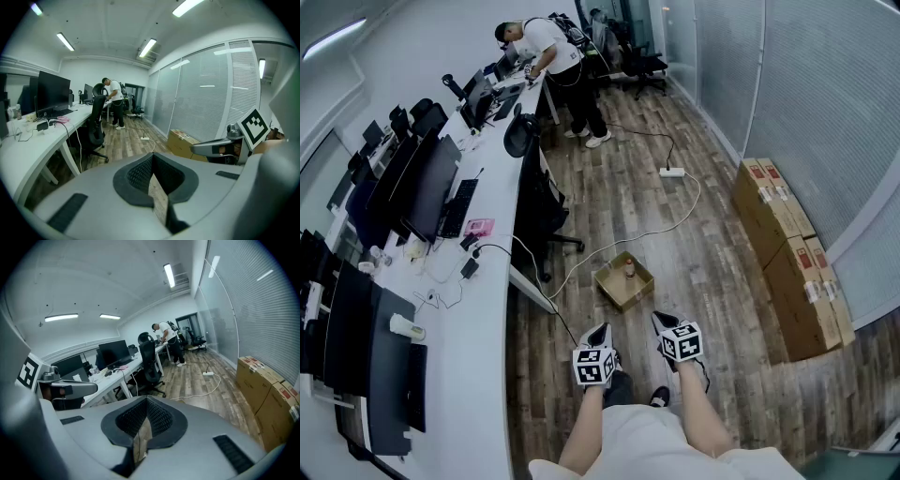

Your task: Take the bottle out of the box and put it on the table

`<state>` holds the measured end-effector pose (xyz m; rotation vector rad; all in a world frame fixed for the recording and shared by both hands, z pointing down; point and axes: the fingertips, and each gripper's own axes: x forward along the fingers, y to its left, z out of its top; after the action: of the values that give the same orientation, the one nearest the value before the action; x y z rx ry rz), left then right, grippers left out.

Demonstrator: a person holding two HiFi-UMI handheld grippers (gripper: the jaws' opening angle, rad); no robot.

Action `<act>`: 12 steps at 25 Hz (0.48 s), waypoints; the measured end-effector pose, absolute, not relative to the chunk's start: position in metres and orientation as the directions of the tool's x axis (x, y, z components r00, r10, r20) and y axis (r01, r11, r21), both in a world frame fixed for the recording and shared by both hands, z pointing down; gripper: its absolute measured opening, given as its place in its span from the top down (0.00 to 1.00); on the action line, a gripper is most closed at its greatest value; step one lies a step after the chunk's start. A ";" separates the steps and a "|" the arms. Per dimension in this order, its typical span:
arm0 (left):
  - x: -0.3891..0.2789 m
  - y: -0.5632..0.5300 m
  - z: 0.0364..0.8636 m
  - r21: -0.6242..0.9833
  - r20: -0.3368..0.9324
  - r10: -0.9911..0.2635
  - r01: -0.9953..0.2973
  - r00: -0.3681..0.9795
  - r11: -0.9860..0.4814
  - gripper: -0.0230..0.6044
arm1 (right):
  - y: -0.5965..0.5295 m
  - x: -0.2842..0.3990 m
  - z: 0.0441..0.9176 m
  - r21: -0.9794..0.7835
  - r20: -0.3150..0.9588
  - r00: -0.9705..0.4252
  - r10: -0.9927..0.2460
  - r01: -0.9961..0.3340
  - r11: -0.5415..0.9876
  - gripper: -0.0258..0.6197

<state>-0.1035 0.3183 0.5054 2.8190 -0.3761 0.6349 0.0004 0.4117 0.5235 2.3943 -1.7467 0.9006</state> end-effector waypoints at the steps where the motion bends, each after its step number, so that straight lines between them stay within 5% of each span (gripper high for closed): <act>1: -0.103 0.318 0.506 0.169 0.447 -0.198 -0.300 0.873 -0.939 0.94 | 0.411 0.001 0.524 -0.293 0.476 0.193 -0.858 -0.885 -0.362 0.90; 12: -0.082 0.286 0.508 0.204 0.454 -0.171 -0.289 0.875 -0.935 0.94 | 0.380 0.009 0.528 -0.288 0.506 0.159 -0.848 -0.895 -0.340 0.90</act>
<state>-0.0825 0.2862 0.5083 2.7798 -0.3474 0.6375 0.0090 0.3800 0.5279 2.3308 -1.7570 0.9288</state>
